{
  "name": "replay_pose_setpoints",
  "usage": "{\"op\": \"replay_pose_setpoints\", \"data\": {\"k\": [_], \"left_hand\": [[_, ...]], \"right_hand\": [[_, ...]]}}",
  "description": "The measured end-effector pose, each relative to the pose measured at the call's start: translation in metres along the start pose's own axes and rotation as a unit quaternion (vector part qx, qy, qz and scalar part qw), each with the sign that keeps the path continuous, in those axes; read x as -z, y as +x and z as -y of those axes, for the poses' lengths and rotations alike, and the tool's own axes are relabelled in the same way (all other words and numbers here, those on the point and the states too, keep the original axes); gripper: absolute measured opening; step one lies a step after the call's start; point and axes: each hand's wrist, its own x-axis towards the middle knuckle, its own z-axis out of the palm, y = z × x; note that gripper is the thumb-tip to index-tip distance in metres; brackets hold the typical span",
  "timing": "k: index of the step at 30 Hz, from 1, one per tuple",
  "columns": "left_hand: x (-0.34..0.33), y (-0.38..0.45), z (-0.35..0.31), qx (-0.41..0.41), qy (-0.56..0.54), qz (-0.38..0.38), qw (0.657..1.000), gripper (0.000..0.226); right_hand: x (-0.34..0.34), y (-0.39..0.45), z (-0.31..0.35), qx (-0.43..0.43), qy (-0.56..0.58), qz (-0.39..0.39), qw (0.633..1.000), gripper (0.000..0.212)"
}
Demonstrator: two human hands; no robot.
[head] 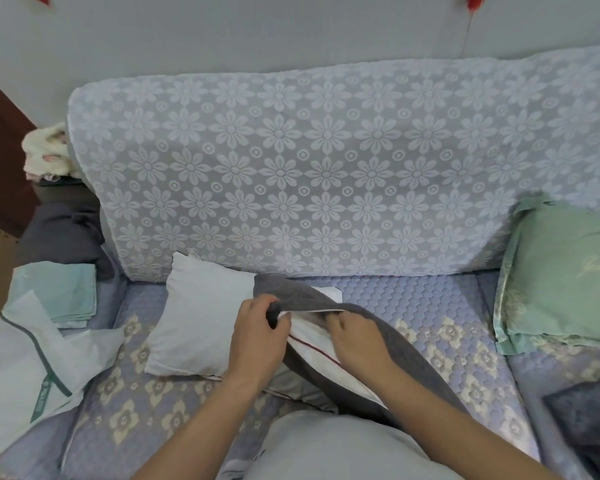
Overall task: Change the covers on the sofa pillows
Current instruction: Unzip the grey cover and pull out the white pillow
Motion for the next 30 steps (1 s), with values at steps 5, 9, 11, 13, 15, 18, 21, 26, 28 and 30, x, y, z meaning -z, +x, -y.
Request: {"op": "replay_pose_setpoints", "data": {"k": [5,9,11,13,15,18,21,26,28,30], "left_hand": [[-0.015,-0.017,-0.017,0.027,0.057,0.019,0.998,0.012],[-0.012,-0.014,-0.022,0.044,0.021,-0.022,0.999,0.016],[-0.011,-0.015,-0.027,0.045,-0.010,-0.021,0.999,0.017],[-0.010,-0.015,-0.028,0.042,-0.022,-0.012,0.999,0.019],[-0.008,-0.008,-0.023,0.042,-0.028,0.004,0.999,0.019],[-0.009,0.004,-0.014,0.037,-0.030,0.041,0.998,0.021],[-0.011,0.018,-0.009,0.037,0.005,0.046,0.998,0.020],[-0.023,0.042,-0.004,0.010,0.064,0.068,0.996,0.013],[-0.031,0.047,-0.005,-0.020,0.116,0.067,0.991,0.011],[-0.037,0.054,-0.006,-0.034,0.141,0.067,0.987,0.011]], "right_hand": [[-0.013,-0.002,0.007,0.177,-0.024,0.065,0.982,0.016],[-0.023,-0.014,0.001,0.200,-0.086,0.049,0.975,0.033],[-0.023,-0.016,-0.002,0.219,-0.125,-0.023,0.967,0.028],[-0.021,-0.016,-0.004,0.218,-0.159,-0.047,0.962,0.023],[-0.016,-0.017,-0.004,0.204,-0.204,-0.045,0.956,0.017],[-0.009,-0.021,-0.004,0.208,-0.239,-0.032,0.948,0.008],[0.013,-0.032,-0.008,0.193,-0.186,-0.032,0.963,0.024],[0.073,-0.054,-0.025,0.137,-0.015,-0.121,0.983,0.048],[0.086,-0.057,-0.032,0.129,-0.002,-0.131,0.983,0.055],[0.096,-0.064,-0.033,0.152,0.009,-0.131,0.980,0.055]]}}
